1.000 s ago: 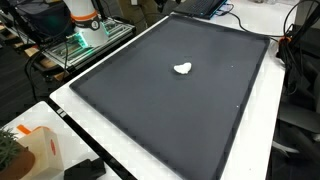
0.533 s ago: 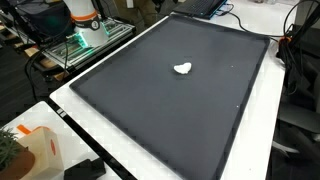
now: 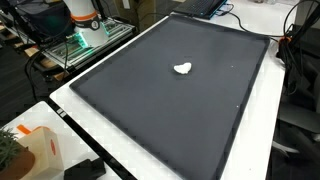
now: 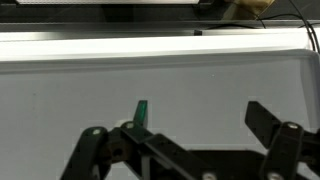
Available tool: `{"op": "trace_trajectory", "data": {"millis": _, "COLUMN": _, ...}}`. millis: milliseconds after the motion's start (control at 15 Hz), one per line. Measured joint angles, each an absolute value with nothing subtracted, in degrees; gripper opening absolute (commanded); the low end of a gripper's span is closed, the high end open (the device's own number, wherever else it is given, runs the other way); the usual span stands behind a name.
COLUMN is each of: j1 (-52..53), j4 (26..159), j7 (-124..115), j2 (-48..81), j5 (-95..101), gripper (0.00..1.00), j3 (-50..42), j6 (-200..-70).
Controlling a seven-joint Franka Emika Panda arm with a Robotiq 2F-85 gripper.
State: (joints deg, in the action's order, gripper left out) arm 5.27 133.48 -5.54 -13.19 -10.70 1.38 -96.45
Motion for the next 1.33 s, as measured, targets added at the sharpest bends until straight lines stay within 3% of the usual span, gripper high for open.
{"op": "trace_trajectory", "data": {"millis": 1333, "j1": 5.28, "j4": 133.48, "j7": -5.50, "j2": -16.48, "j5": -19.38, "gripper": 0.99, "j3": 2.72, "j6": -97.69}}
